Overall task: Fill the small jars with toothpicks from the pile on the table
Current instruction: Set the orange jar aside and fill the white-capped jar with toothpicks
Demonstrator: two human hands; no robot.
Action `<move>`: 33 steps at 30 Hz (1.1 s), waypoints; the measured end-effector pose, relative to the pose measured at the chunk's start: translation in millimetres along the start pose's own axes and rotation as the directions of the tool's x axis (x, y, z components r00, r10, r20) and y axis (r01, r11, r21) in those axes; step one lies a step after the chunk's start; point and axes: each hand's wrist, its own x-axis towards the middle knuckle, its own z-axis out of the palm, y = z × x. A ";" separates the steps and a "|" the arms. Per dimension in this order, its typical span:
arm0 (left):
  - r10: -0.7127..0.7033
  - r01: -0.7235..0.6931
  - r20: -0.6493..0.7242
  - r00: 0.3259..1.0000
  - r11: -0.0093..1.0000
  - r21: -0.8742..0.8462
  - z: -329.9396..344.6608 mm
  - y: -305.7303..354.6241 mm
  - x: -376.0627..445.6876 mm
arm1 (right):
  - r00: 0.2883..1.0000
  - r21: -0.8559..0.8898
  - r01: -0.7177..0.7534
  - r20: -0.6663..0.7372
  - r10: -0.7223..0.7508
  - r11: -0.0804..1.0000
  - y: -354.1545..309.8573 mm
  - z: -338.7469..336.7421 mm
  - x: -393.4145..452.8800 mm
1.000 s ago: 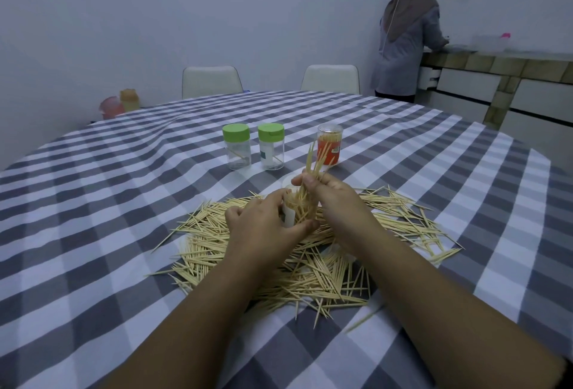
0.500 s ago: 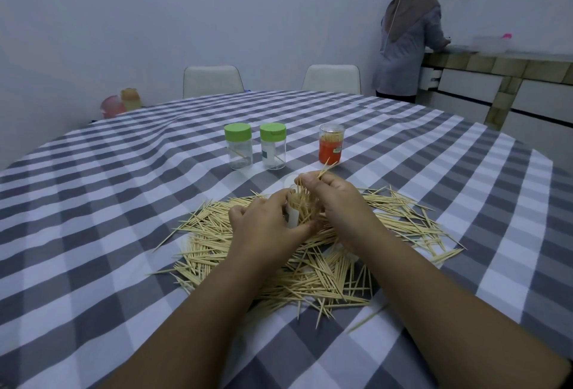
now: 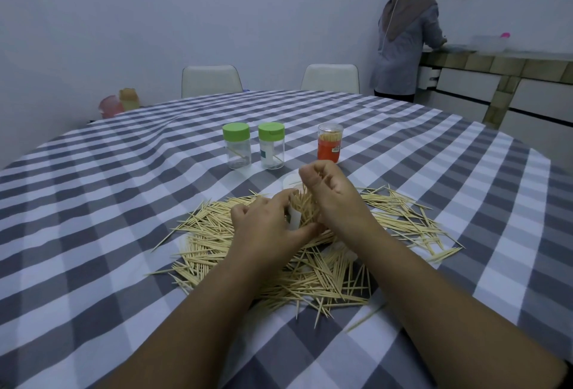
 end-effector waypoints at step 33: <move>-0.102 0.104 0.030 0.994 0.991 -0.089 -2.4 1.5 -0.2 | 0.980 -0.077 -0.155 0.117 0.164 0.985 0.7 -19.7 3.2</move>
